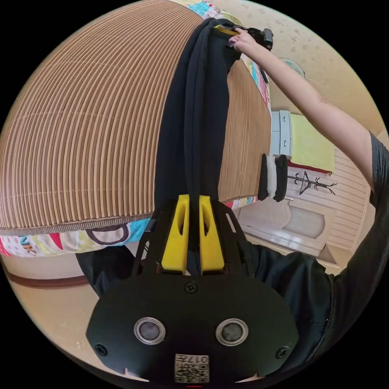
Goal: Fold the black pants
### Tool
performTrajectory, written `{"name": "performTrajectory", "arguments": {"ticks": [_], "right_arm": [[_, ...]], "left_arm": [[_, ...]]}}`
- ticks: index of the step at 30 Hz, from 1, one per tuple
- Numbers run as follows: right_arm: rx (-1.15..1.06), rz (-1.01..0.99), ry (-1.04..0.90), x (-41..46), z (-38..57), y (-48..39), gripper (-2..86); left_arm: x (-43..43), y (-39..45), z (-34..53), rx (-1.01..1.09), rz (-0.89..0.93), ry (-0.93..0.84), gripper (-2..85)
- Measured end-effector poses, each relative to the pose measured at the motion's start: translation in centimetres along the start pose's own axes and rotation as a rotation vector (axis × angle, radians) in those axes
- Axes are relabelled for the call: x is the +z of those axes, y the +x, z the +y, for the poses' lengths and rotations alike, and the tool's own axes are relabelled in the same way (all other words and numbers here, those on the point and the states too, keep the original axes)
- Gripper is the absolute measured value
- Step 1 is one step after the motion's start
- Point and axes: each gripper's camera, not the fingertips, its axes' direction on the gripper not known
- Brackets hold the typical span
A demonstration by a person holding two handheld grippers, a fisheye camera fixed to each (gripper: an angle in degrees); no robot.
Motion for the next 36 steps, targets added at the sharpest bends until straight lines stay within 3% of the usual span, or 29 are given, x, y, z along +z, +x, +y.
{"name": "performTrajectory", "arguments": {"ticks": [4, 9, 10, 13, 14, 16, 21, 23, 27, 31, 36], "right_arm": [[-0.112, 0.046, -0.021, -4.8, 13.6, -1.5, 1.6], [-0.059, -0.002, -0.075, -9.1, 25.3, -1.6, 3.6], [-0.02, 0.013, -0.089, -9.4, 27.1, -1.3, 4.0], [0.168, -0.054, -0.093, -9.0, 30.7, 1.2, 4.9], [0.206, -0.084, -0.098, -8.7, 31.3, 1.8, 5.1], [0.346, -0.145, -0.134, -6.8, 33.8, 3.4, 6.6], [0.397, -0.109, -0.159, -5.6, 37.6, 2.8, 7.9], [0.406, -0.072, -0.172, -5.7, 38.3, 2.8, 8.3], [0.367, -0.06, -0.117, -7.7, 37.8, 1.8, 8.8], [0.157, -0.043, -0.087, -7.1, 32.8, -3.0, 11.0], [0.078, 0.044, -0.038, -1.3, 25.0, -4.4, 11.0]], "left_arm": [[-0.3, 0.6, -0.7, 0.052, 0.033, -0.097, 4.0], [-4.5, 2.3, 0.8, 0.332, 0.629, 0.047, 3.1], [-4.3, 1.9, 1.0, 0.321, 0.647, 0.043, 3.0], [-0.7, -1.2, 2.1, 0.141, 0.412, -0.085, 3.2], [0.8, -2.9, 2.4, 0.023, 0.255, -0.135, 3.3], [2.0, -3.5, 2.2, 0.04, 0.154, -0.18, 3.8], [1.9, -0.8, 1.4, 0.183, 0.032, -0.255, 4.4], [1.3, 0.0, 1.9, 0.208, 0.041, -0.251, 4.2], [-0.8, 1.4, 2.7, 0.27, 0.265, -0.19, 3.8], [-1.5, 2.5, 3.1, 0.272, 0.192, -0.171, 3.8], [-0.5, 3.9, 2.9, 0.281, 0.168, -0.19, 3.8]]}}
